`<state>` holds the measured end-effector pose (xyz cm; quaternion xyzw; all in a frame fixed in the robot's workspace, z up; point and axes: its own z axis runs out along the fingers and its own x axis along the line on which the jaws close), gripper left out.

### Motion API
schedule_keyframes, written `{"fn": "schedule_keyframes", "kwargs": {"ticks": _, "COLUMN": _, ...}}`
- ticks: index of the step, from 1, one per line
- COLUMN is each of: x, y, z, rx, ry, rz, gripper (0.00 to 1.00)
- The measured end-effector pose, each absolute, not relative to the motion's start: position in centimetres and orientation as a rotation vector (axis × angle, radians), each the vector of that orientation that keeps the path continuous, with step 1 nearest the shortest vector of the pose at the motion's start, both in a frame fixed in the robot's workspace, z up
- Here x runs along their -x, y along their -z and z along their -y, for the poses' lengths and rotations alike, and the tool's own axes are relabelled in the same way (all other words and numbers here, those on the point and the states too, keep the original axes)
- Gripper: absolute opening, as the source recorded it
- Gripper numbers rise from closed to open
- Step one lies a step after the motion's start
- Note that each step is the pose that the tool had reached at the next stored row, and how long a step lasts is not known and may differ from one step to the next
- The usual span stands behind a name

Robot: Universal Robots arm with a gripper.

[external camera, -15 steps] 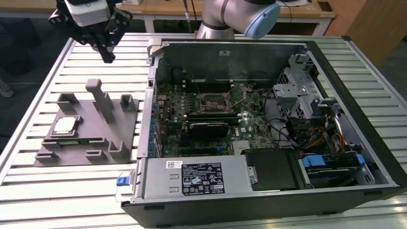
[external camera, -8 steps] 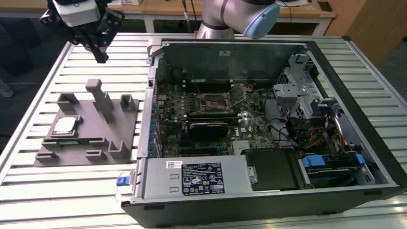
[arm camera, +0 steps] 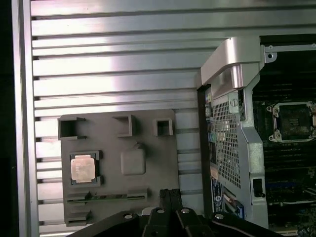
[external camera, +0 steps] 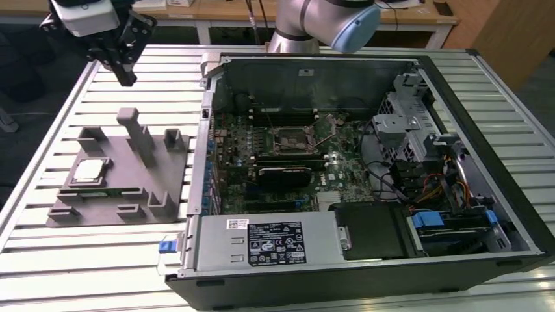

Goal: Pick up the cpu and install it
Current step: 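Reach for the cpu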

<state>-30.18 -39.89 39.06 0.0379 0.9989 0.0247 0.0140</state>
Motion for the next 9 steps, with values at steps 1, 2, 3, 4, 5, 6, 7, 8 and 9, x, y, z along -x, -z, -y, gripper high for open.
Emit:
{"fn": "schedule_keyframes", "kwargs": {"ticks": 1, "x": 30.4, "y": -39.1, "z": 39.9, "rx": -0.118, "ry": -0.077, "rz": -3.110, "gripper": 0.11}}
{"fn": "schedule_keyframes", "kwargs": {"ticks": 2, "x": 30.6, "y": -39.0, "z": 39.9, "rx": -0.118, "ry": -0.077, "rz": -3.110, "gripper": 0.11}}
{"fn": "schedule_keyframes", "kwargs": {"ticks": 3, "x": 30.9, "y": -39.0, "z": 39.9, "rx": -0.118, "ry": -0.077, "rz": -3.110, "gripper": 0.11}}
{"fn": "schedule_keyframes", "kwargs": {"ticks": 4, "x": 31.1, "y": -39.0, "z": 39.9, "rx": -0.118, "ry": -0.077, "rz": -3.110, "gripper": 0.11}}
{"fn": "schedule_keyframes", "kwargs": {"ticks": 5, "x": 31.3, "y": -39.0, "z": 39.9, "rx": -0.118, "ry": -0.077, "rz": -3.110, "gripper": 0.11}}
{"fn": "schedule_keyframes", "kwargs": {"ticks": 6, "x": 31.5, "y": -38.9, "z": 39.9, "rx": -0.118, "ry": -0.077, "rz": -3.110, "gripper": 0.11}}
{"fn": "schedule_keyframes", "kwargs": {"ticks": 7, "x": 31.7, "y": -38.9, "z": 39.9, "rx": -0.118, "ry": -0.077, "rz": -3.110, "gripper": 0.11}}
{"fn": "schedule_keyframes", "kwargs": {"ticks": 8, "x": 32.0, "y": -38.8, "z": 39.9, "rx": -0.118, "ry": -0.077, "rz": -3.110, "gripper": 0.11}}
{"fn": "schedule_keyframes", "kwargs": {"ticks": 9, "x": 32.2, "y": -38.7, "z": 39.9, "rx": -0.118, "ry": -0.077, "rz": -3.110, "gripper": 0.11}}
